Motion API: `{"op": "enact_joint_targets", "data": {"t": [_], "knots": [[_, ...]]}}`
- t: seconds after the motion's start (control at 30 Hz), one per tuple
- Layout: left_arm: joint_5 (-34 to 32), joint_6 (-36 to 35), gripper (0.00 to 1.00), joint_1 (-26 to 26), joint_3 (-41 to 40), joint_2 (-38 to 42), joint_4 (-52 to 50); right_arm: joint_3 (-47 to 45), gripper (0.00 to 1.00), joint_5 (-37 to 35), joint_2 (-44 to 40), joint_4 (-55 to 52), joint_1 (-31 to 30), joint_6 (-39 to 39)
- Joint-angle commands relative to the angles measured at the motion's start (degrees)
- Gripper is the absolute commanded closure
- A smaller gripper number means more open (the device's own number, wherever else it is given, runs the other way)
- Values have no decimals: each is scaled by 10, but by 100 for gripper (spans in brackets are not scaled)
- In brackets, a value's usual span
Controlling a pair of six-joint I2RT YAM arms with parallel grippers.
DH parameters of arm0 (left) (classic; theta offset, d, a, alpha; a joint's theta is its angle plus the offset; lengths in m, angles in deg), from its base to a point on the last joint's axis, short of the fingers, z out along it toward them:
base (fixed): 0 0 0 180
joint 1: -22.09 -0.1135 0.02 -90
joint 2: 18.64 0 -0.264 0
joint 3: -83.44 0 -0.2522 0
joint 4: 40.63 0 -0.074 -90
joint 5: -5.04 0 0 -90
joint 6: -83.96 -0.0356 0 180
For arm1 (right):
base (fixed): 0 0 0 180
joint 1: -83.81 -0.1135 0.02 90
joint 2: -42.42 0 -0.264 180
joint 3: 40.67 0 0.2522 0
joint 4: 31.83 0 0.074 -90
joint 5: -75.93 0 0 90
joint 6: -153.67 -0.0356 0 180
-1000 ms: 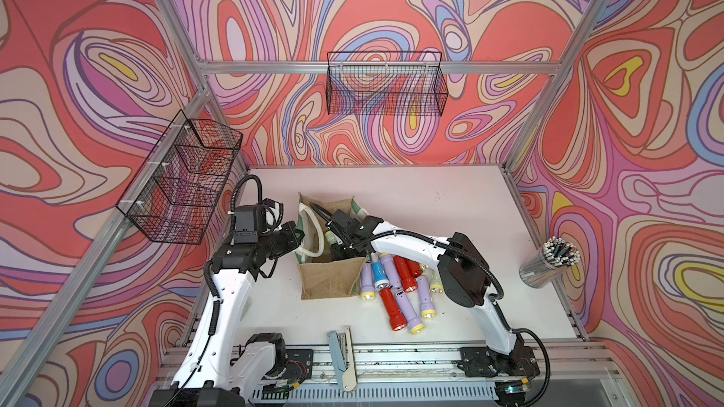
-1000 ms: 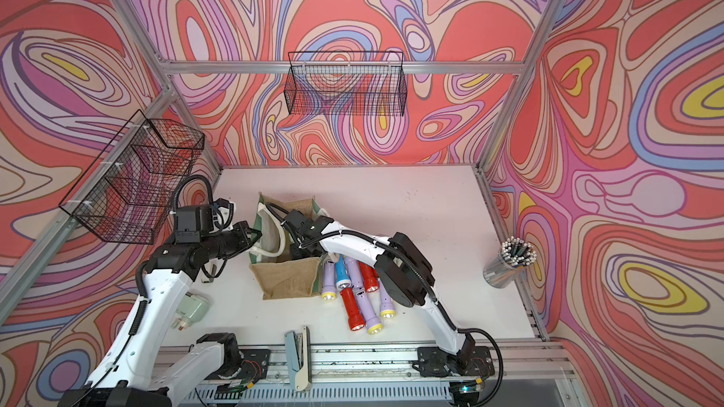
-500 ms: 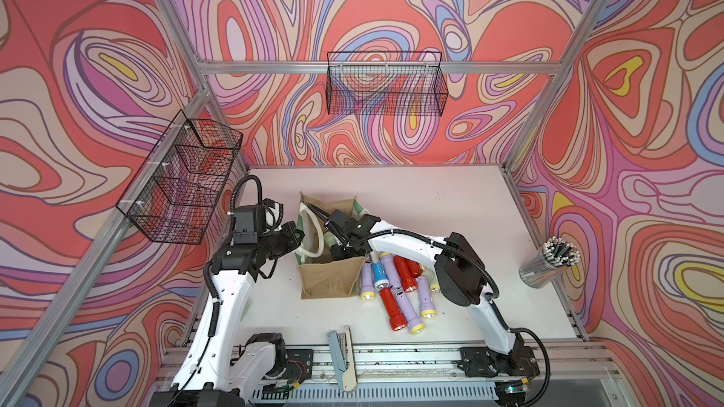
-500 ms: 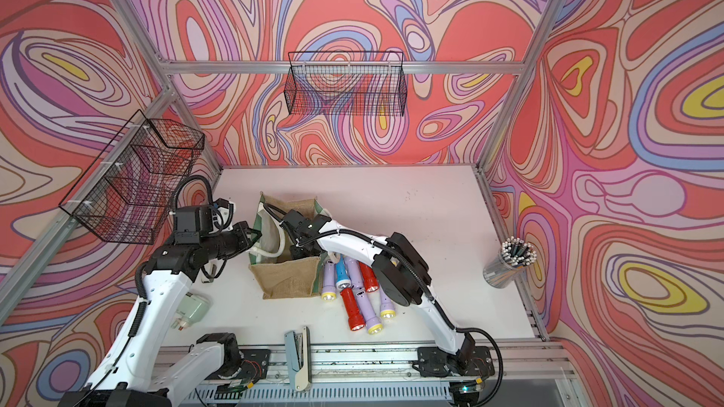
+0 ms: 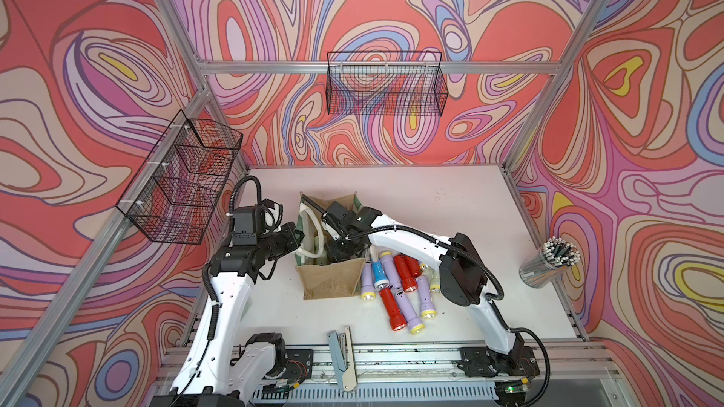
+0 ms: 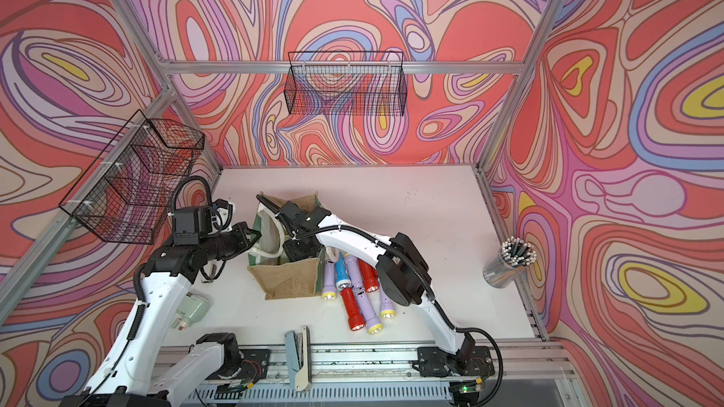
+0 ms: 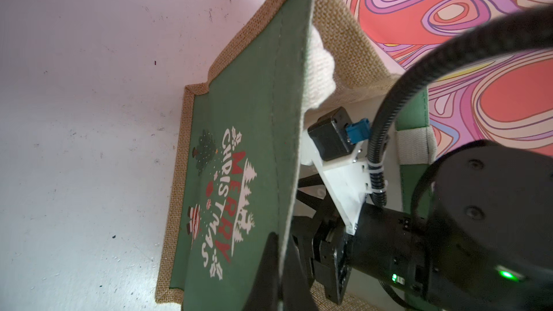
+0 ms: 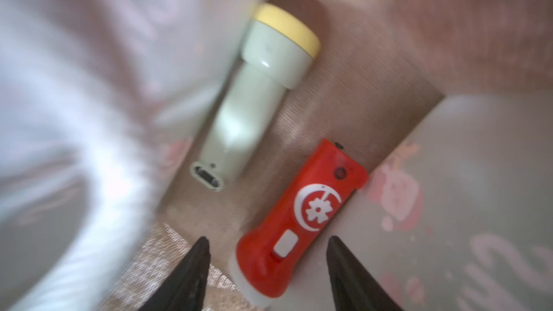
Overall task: Put the flashlights into the tote bags
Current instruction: Place the flashlight in the canvas bag, then pick up the flashlight from the center of the board.
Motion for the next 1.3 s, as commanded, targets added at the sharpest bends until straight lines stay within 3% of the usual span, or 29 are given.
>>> {"op": "enact_joint_targets", "data": {"t": [0.0, 0.37, 0.87, 1.27], "knots": [[23, 14, 100, -2, -2, 8, 1, 42, 35, 35, -26, -17, -2, 35], [5, 14, 100, -2, 2, 1, -7, 36, 35, 21, -89, 4, -2, 62], [-2, 10, 100, -2, -7, 12, -5, -86, 35, -126, -259, 97, 28, 60], [-35, 12, 100, -2, -19, 11, -7, -286, 35, -153, -398, 43, 158, -71]]}}
